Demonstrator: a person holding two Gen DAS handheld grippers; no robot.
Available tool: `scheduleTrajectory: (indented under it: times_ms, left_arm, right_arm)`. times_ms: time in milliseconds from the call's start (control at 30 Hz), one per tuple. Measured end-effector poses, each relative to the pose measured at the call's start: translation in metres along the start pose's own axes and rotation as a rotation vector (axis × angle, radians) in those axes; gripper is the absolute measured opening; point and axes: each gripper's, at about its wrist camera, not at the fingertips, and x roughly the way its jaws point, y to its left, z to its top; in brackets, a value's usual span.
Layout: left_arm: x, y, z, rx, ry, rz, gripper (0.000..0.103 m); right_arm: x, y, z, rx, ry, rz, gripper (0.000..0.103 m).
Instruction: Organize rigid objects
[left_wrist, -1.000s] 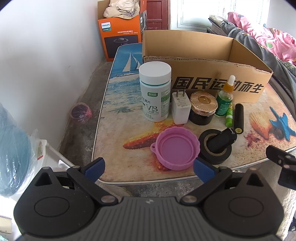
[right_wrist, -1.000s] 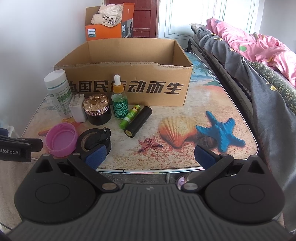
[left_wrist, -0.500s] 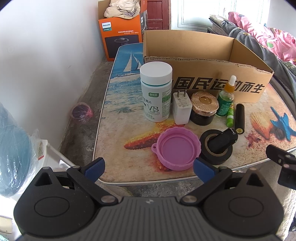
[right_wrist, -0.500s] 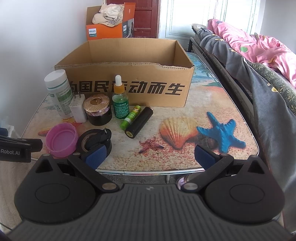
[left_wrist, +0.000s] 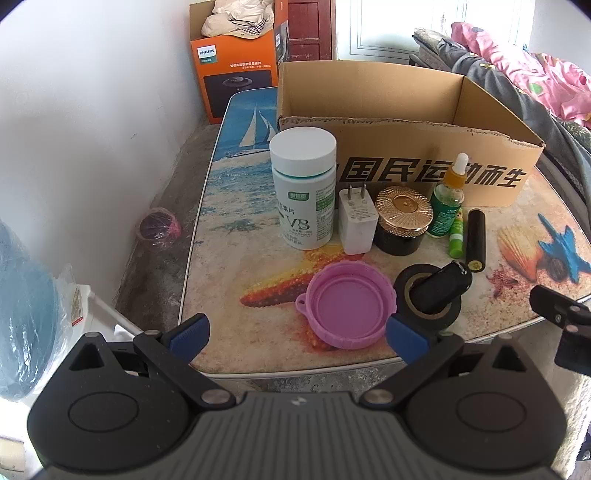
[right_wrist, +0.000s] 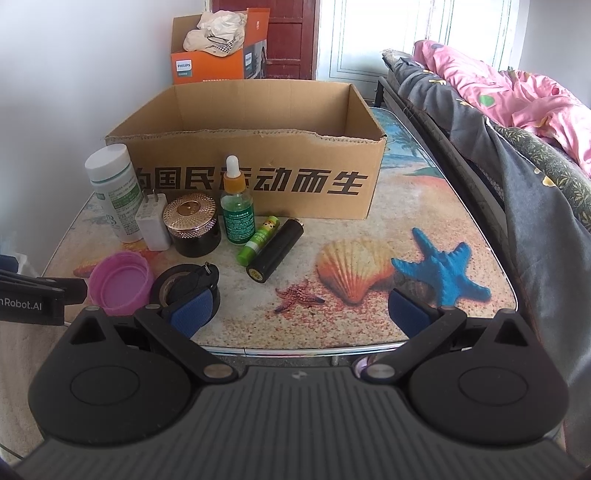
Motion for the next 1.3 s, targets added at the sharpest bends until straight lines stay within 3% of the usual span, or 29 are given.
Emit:
scheduleTrajectory:
  times_ms: [267, 400, 533, 600, 733, 800, 1033, 1100, 1300]
  left_arm:
    - [0.0, -0.023, 0.014, 0.096, -0.083, -0.094, 0.102]
    - [0.003, -0.039, 0.021, 0.171, -0.13, -0.189, 0.102]
    - [0.01, -0.058, 0.026, 0.239, -0.176, -0.303, 0.101]
    - [0.016, -0.07, 0.029, 0.281, -0.18, -0.334, 0.096]
    - [0.027, -0.097, 0.033, 0.363, -0.173, -0.355, 0.069]
    - [0.032, -0.107, 0.034, 0.384, -0.16, -0.363, 0.062]
    - [0.048, -0.126, 0.037, 0.438, -0.124, -0.383, 0.035]
    - [0.051, -0.129, 0.038, 0.441, -0.114, -0.391, 0.033]
    - [0.06, -0.136, 0.04, 0.45, -0.091, -0.4, 0.029]
  right_arm:
    - [0.014, -0.023, 0.007, 0.057, -0.025, 0.047, 0.102]
    - [0.023, -0.049, 0.019, 0.119, -0.063, 0.087, 0.102]
    - [0.046, -0.068, 0.034, 0.174, -0.028, 0.143, 0.098]
    - [0.061, -0.07, 0.04, 0.183, 0.001, 0.169, 0.084]
    - [0.094, -0.069, 0.049, 0.196, 0.074, 0.238, 0.065]
    - [0.107, -0.067, 0.051, 0.199, 0.106, 0.264, 0.051]
    - [0.134, -0.058, 0.055, 0.201, 0.167, 0.321, 0.035]
    - [0.139, -0.058, 0.056, 0.204, 0.181, 0.325, 0.028]
    - [0.146, -0.054, 0.06, 0.202, 0.191, 0.338, 0.023]
